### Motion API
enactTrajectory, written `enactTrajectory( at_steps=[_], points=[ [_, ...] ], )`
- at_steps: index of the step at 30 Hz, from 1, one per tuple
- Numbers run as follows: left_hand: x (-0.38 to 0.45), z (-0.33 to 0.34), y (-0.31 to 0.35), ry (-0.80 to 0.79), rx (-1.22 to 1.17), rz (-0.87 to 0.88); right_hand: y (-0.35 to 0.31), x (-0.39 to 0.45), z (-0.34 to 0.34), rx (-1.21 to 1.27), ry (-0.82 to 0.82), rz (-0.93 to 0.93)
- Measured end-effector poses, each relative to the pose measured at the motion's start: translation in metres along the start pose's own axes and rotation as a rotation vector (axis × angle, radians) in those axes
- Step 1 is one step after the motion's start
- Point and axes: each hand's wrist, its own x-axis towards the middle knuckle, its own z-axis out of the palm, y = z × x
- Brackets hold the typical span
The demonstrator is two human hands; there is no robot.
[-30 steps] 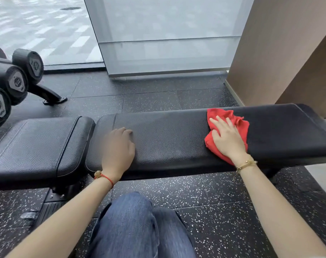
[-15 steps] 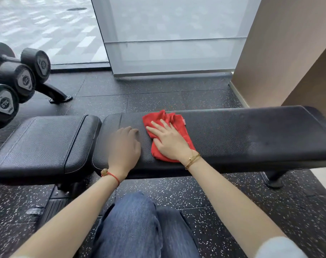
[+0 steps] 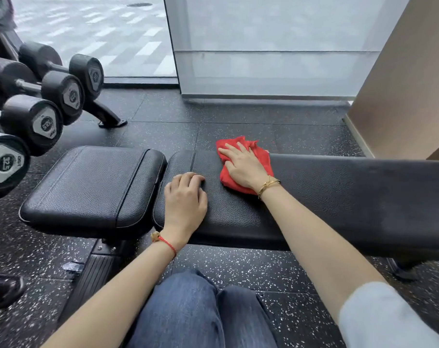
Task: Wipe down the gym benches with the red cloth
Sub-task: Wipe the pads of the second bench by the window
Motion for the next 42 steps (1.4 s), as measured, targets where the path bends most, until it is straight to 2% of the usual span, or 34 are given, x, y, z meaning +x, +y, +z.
enactTrajectory(
  at_steps=[4, 8, 11, 14, 16, 19, 22, 25, 28, 32, 37, 39, 42],
  points=[
    [-0.001, 0.000, -0.001, 0.009, 0.007, 0.008, -0.035, -0.004, 0.012, 0.000, -0.068, -0.240],
    [-0.003, 0.000, -0.004, 0.020, -0.006, 0.016, -0.016, -0.042, 0.009, 0.029, -0.034, -0.338],
    [-0.003, 0.002, -0.004, 0.040, -0.037, 0.016, 0.026, -0.064, -0.003, 0.027, 0.043, -0.193],
    [-0.004, 0.002, -0.002, 0.027, -0.023, 0.009, 0.066, -0.067, -0.021, -0.001, 0.144, 0.149],
    [-0.004, 0.000, 0.002, 0.008, 0.001, -0.010, 0.072, -0.064, -0.026, -0.027, 0.171, 0.296],
    [-0.002, -0.003, 0.021, -0.030, -0.019, -0.014, 0.058, -0.073, -0.018, -0.048, 0.146, 0.250],
    [0.001, -0.001, 0.051, -0.064, -0.027, 0.077, 0.044, -0.106, -0.009, -0.037, 0.125, 0.124],
    [0.003, 0.008, 0.081, -0.142, -0.016, 0.170, 0.049, -0.144, -0.009, -0.029, 0.150, 0.100],
    [0.005, 0.020, 0.104, -0.194, 0.005, 0.271, 0.074, -0.176, -0.016, -0.013, 0.219, 0.183],
    [0.007, 0.035, 0.136, -0.266, 0.016, 0.379, 0.130, -0.197, -0.037, -0.016, 0.286, 0.408],
    [0.001, 0.052, 0.184, -0.304, -0.042, 0.400, 0.184, -0.179, -0.069, -0.043, 0.320, 0.689],
    [-0.006, 0.057, 0.201, -0.311, -0.077, 0.373, 0.187, -0.173, -0.072, -0.064, 0.300, 0.683],
    [-0.015, 0.065, 0.215, -0.318, -0.087, 0.338, 0.182, -0.189, -0.067, -0.046, 0.249, 0.547]
  ],
)
